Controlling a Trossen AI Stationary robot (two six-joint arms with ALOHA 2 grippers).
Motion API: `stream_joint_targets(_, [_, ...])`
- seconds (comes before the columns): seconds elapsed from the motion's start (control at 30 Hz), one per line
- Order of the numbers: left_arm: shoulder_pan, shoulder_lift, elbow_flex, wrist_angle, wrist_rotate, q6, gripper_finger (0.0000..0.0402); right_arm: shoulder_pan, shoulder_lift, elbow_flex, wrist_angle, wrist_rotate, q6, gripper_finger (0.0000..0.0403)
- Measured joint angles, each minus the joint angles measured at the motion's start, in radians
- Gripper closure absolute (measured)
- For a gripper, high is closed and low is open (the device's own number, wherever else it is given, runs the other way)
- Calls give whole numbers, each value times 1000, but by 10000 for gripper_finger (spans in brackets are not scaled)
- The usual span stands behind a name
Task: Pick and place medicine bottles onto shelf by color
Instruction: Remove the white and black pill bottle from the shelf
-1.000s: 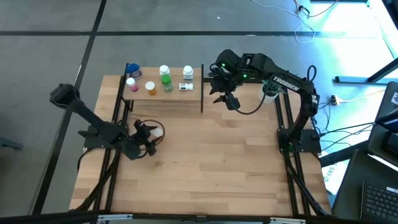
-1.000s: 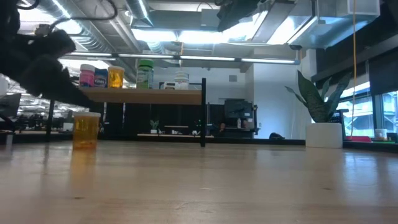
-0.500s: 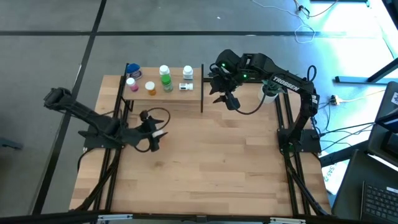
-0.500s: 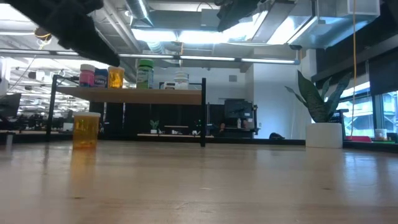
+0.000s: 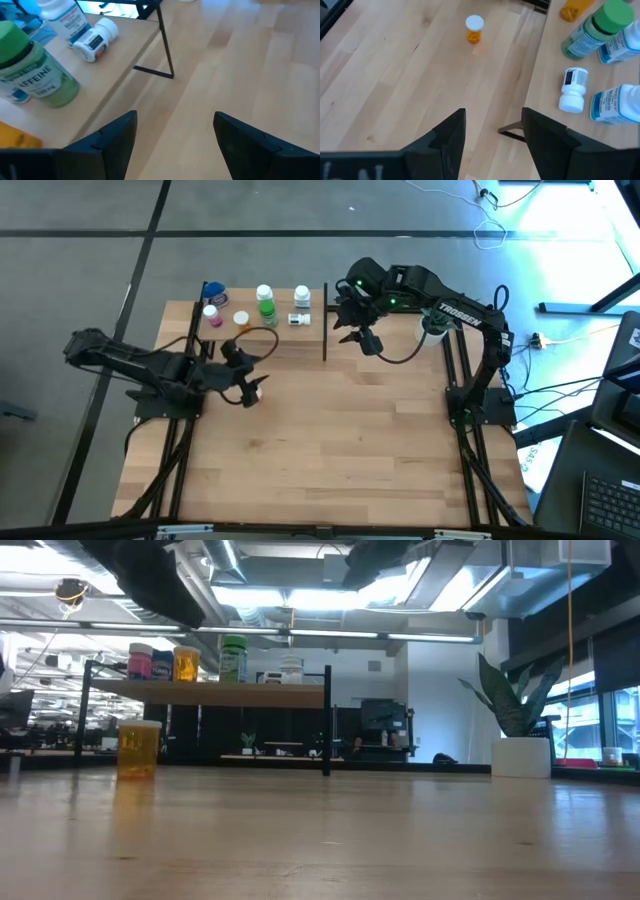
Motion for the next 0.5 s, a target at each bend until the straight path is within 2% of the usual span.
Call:
stream_joint_targets(0.2, [40, 0, 1, 0, -1, 15, 145, 0, 8, -1, 44, 1, 0, 208])
stream_joint_targets(0.27, [52, 0, 1, 0, -1, 16, 145, 0, 19, -13, 108, 14, 0, 208])
stream_joint_targets(0.5, [82, 0, 1, -17, -1, 23, 145, 0, 117, -31, 290, 265, 23, 208])
